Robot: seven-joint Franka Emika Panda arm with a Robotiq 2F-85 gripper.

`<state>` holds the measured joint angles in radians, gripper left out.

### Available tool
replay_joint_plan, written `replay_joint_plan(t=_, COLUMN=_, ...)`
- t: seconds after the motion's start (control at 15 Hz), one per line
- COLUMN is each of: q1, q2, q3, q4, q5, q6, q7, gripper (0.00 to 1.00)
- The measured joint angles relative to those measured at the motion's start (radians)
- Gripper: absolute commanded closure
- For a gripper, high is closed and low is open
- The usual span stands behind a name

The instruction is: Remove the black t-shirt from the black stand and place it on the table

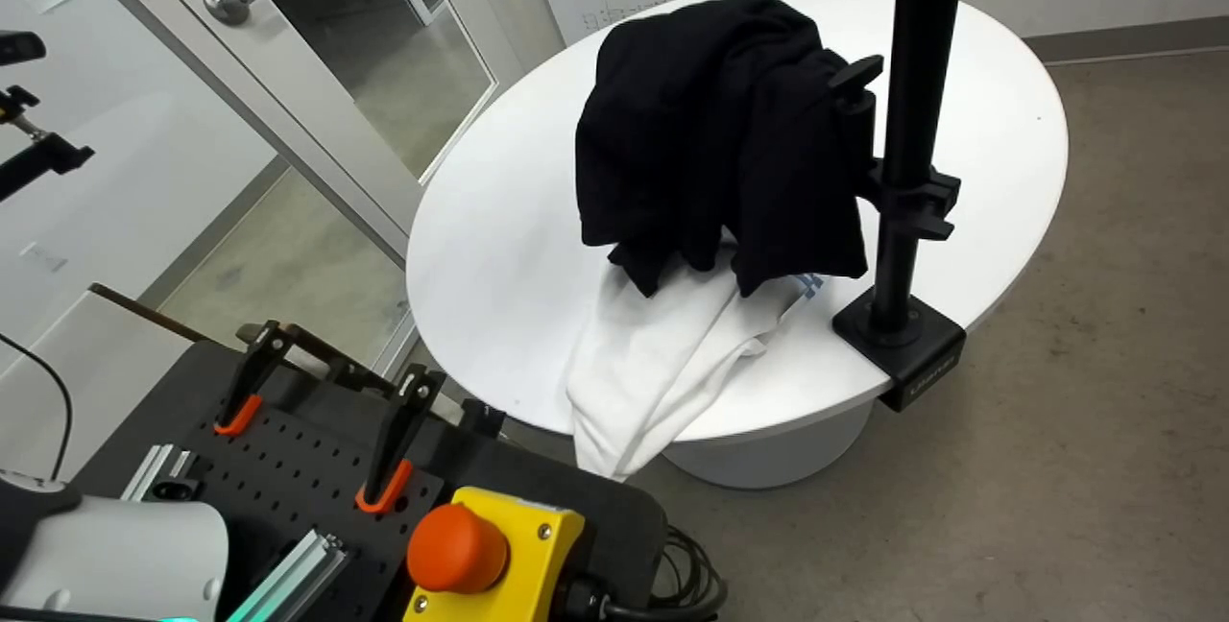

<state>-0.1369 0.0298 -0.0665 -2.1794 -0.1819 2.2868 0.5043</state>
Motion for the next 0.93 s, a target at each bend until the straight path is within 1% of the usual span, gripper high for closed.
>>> replay_joint_plan(t=0.13, q1=-0.006, q2=0.046, q3=-0.03, q4=0.034, q5=-0.009, q6=-0.017, q7=-0.006, gripper=0.0)
replay_joint_plan(t=0.33, q1=-0.01, q2=0.118, q3=-0.061, q4=0.1, q5=-0.008, q6=-0.108, q7=-0.059, gripper=0.0)
replay_joint_plan(t=0.53, q1=-0.011, q2=0.185, q3=-0.089, q4=0.166, q5=-0.009, q6=-0.181, q7=-0.079, gripper=0.0)
replay_joint_plan(t=0.73, q1=-0.012, q2=0.245, q3=-0.113, q4=0.216, q5=-0.022, q6=-0.229, q7=-0.084, gripper=0.0)
replay_joint_plan(t=0.93, q1=-0.012, q2=0.297, q3=-0.129, q4=0.239, q5=-0.022, q6=-0.261, q7=-0.098, gripper=0.0)
